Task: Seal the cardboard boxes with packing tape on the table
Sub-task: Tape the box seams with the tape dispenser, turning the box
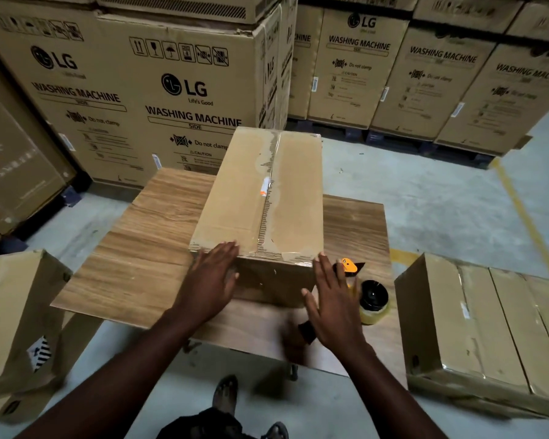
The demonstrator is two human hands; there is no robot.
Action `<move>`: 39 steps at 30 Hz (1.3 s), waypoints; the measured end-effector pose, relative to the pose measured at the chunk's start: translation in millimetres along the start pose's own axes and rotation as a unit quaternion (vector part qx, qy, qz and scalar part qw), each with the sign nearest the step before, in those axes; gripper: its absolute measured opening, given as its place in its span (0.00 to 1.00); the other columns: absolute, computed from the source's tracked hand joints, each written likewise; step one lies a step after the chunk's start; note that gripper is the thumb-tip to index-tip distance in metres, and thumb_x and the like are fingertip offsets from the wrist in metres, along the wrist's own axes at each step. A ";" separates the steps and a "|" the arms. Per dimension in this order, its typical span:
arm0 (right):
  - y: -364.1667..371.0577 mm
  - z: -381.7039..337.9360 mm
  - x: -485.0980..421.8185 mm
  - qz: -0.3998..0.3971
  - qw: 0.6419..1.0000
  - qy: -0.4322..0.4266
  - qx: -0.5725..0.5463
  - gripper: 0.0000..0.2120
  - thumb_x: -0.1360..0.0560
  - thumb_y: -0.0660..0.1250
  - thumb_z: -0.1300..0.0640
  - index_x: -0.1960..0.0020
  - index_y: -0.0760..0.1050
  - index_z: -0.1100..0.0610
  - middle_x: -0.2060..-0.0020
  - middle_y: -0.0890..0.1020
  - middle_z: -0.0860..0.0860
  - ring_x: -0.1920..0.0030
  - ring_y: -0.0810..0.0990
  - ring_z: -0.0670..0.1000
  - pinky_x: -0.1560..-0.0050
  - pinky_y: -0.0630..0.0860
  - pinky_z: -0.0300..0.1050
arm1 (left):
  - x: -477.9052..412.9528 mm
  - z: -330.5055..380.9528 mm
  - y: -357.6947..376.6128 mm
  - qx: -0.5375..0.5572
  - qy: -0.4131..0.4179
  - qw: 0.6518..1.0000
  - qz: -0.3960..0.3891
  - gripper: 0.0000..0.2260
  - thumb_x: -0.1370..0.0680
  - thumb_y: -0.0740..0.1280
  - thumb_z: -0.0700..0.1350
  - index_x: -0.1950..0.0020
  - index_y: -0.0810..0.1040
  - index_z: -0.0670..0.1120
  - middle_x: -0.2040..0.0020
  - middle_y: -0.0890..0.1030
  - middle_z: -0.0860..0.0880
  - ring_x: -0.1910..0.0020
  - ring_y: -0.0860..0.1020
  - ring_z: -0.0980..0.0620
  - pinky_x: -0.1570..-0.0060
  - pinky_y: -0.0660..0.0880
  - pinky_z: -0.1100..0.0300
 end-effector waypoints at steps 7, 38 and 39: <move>-28.4 -39.0 -23.6 0.061 0.995 -0.018 -0.070 0.31 0.20 0.50 0.40 0.22 0.64 0.55 0.20 0.62 0.50 0.19 0.55 0.50 0.23 0.42 0.55 | -36.6 28.7 10.0 0.024 0.047 0.997 -0.064 0.34 0.23 0.50 0.63 0.23 0.68 0.45 0.23 0.69 0.47 0.23 0.64 0.47 0.23 0.50 0.45; 36.3 -89.7 -241.0 -0.161 0.986 -0.034 -0.001 0.34 0.17 0.41 0.36 0.18 0.53 0.56 0.18 0.55 0.52 0.18 0.48 0.56 0.24 0.42 0.68 | -198.2 -24.2 42.9 -0.045 0.083 0.969 -0.229 0.27 0.16 0.54 0.46 0.18 0.53 0.46 0.17 0.53 0.47 0.19 0.48 0.48 0.23 0.47 0.37; 36.3 -89.1 -245.3 -0.155 0.987 -0.030 -0.011 0.35 0.17 0.41 0.36 0.19 0.57 0.57 0.19 0.58 0.53 0.19 0.51 0.57 0.24 0.44 0.68 | -202.9 -26.0 44.2 -0.042 0.082 0.969 -0.229 0.27 0.17 0.55 0.46 0.18 0.54 0.46 0.18 0.53 0.47 0.19 0.49 0.48 0.23 0.47 0.37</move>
Point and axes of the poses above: each hand's wrist, its own x-axis away from the middle knuckle, its own y-axis out of the palm, z = x × y, the point moved 10 cm from there along -x, towards the middle knuckle
